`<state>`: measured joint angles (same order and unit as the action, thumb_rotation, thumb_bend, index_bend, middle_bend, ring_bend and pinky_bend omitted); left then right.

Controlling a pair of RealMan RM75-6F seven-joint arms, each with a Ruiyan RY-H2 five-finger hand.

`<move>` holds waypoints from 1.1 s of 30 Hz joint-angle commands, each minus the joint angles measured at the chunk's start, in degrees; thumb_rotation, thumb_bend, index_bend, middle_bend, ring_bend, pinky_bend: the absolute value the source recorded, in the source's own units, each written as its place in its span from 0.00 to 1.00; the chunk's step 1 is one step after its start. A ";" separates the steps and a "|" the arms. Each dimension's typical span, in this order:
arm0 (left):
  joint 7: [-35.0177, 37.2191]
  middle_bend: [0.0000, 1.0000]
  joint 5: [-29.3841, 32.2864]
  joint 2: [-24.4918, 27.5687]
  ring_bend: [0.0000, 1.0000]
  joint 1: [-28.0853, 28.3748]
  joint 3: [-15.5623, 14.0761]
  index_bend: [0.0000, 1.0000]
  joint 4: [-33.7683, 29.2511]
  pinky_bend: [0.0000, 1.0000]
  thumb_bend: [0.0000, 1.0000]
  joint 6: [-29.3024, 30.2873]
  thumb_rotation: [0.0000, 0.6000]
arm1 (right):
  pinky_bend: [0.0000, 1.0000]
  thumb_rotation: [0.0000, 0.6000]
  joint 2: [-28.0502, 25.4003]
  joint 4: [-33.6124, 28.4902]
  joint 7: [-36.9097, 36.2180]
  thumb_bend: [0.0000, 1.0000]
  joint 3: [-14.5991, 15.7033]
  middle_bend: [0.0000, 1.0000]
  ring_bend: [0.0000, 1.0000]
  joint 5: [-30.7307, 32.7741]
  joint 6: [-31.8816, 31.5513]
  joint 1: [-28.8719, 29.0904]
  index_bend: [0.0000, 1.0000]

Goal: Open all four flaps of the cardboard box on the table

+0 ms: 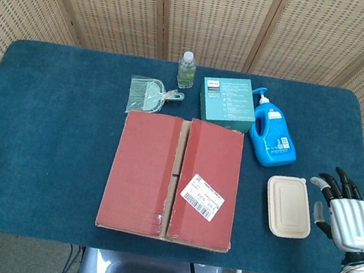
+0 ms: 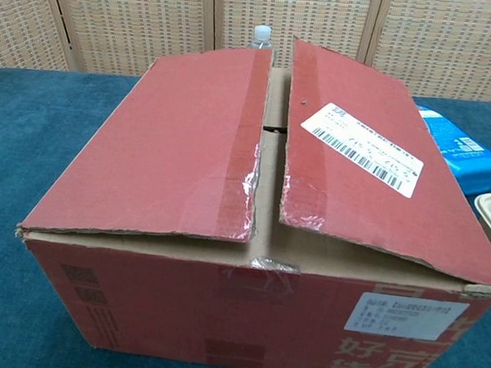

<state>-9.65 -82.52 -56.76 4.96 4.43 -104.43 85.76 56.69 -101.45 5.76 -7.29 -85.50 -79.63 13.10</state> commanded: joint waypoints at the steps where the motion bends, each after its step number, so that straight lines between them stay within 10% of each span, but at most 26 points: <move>1: -0.33 0.06 0.47 -0.35 0.00 0.57 -0.04 0.19 0.41 0.00 0.22 -1.04 0.88 | 0.15 1.00 -0.22 1.03 -4.10 0.70 -1.17 0.23 0.01 -1.76 1.98 2.48 0.24; 13: -2.39 0.06 2.33 -1.58 0.00 2.85 0.67 0.19 0.48 0.00 0.22 -4.24 0.88 | 0.15 1.00 -1.99 -1.33 -16.61 0.99 -4.10 0.24 0.01 -7.86 10.65 12.85 0.24; 33: -5.38 0.06 5.54 -2.58 0.00 6.21 1.71 0.19 0.78 0.00 0.22 -8.21 0.88 | 0.15 1.00 1.93 -5.46 -19.84 1.00 -6.62 0.25 0.01 -7.03 26.82 29.10 0.24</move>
<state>-14.98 -77.06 -59.27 11.10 6.12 -103.69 77.63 58.21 -106.60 -14.50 -13.84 -92.90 -53.23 41.77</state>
